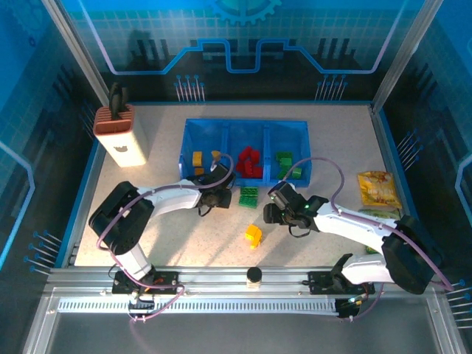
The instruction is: Sort the legos into containers by color
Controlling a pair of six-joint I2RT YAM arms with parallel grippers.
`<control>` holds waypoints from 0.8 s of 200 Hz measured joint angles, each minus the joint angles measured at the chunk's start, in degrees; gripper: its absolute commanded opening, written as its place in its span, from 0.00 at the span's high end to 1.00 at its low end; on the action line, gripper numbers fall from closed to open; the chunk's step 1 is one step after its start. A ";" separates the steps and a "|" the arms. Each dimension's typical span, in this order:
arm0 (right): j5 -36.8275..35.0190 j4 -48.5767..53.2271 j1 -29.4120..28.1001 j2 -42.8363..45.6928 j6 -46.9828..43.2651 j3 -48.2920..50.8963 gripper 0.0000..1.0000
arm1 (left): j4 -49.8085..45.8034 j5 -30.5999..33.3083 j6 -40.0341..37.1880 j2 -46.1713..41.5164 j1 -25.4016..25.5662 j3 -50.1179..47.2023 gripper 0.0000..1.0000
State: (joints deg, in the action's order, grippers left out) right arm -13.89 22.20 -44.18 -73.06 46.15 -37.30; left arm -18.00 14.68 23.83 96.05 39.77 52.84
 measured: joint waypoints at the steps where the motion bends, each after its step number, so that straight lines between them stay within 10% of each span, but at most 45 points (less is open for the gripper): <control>1: 0.00 0.00 0.00 0.02 0.00 0.02 0.35 | -0.13 0.04 -0.02 -0.07 0.07 0.00 0.70; 74: 0.57 -0.48 0.11 1.31 0.00 0.68 0.35 | -4.68 0.02 0.07 -19.91 -2.91 -2.01 0.70; 160: 0.59 0.28 -5.38 -0.35 0.85 0.11 0.31 | -4.44 -1.95 -3.48 -4.48 -16.74 11.32 0.67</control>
State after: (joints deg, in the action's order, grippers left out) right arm -13.30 22.48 -49.56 -73.41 47.00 -37.19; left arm -22.44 12.73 20.36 91.57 23.03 64.16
